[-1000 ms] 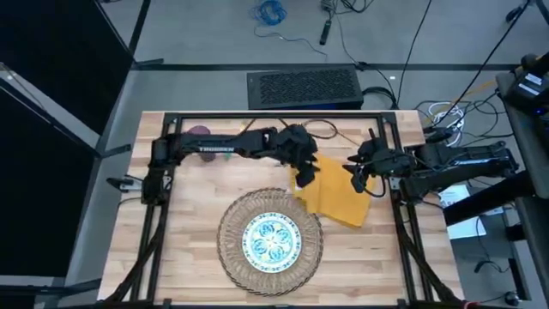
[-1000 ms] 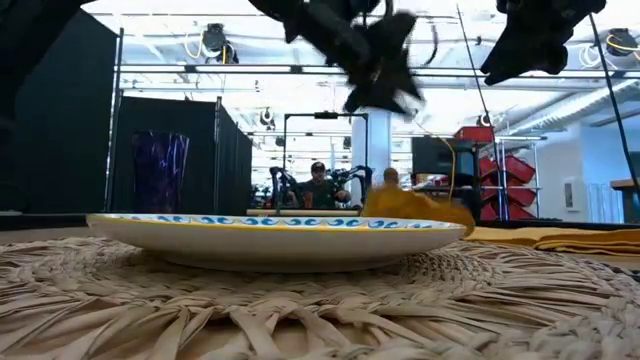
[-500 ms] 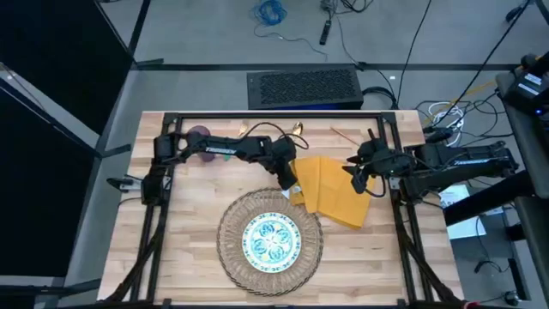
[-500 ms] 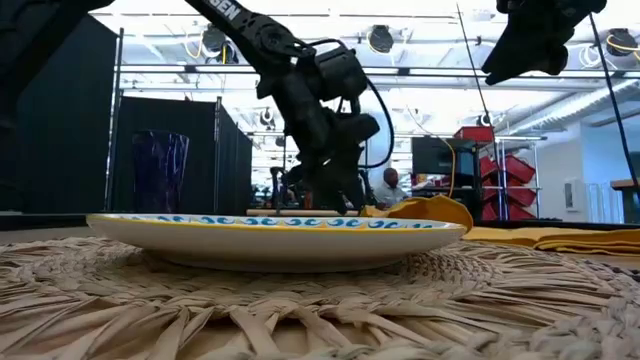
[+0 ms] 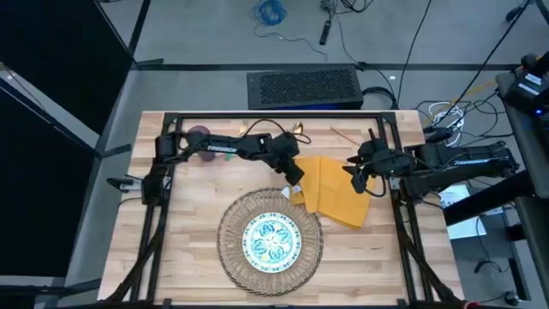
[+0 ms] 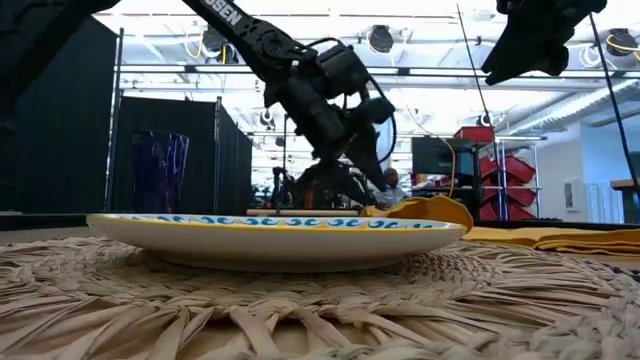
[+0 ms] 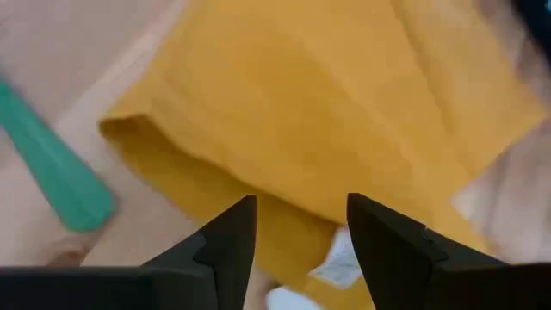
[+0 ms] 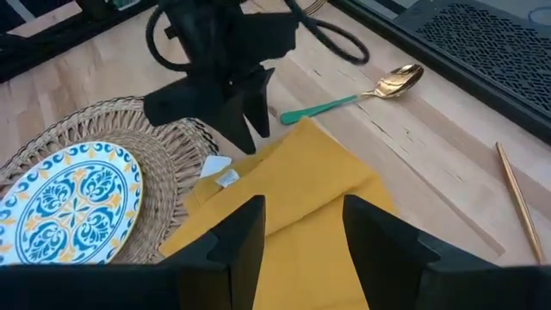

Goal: Set table place
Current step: Fold the yellow table napkin

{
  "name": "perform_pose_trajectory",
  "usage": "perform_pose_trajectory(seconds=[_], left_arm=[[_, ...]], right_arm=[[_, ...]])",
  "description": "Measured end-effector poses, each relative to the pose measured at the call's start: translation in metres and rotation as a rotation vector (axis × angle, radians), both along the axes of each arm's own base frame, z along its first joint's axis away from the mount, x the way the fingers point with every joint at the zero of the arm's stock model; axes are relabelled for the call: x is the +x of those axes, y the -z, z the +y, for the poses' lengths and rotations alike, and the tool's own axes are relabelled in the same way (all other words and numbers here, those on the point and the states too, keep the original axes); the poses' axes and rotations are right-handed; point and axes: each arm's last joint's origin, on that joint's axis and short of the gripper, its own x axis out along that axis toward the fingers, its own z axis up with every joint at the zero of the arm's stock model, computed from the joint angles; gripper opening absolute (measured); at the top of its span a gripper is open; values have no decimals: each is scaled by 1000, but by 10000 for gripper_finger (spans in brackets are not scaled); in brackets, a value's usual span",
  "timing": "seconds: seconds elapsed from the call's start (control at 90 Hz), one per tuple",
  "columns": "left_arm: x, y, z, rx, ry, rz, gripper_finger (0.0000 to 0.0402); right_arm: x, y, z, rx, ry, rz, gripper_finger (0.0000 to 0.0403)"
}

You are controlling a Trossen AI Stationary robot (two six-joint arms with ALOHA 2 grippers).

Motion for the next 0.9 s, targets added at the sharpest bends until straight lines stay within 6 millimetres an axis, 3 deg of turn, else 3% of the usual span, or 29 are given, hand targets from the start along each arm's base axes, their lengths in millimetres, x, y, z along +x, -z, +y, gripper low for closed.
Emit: perform_pose_trajectory(seconds=[0.089,0.267,0.5,0.9], left_arm=[[-5,6,5,5,-24,52,167],[-13,21,16,-48,-85,-2,167],[-18,32,15,-74,-114,0,167],[-9,48,15,-117,-114,-35,167]], right_arm=[[0,0,1,9,-12,3,144],[-1,1,5,8,-42,9,144],[-1,1,11,5,-78,8,144],[0,0,11,19,-68,-13,144]])
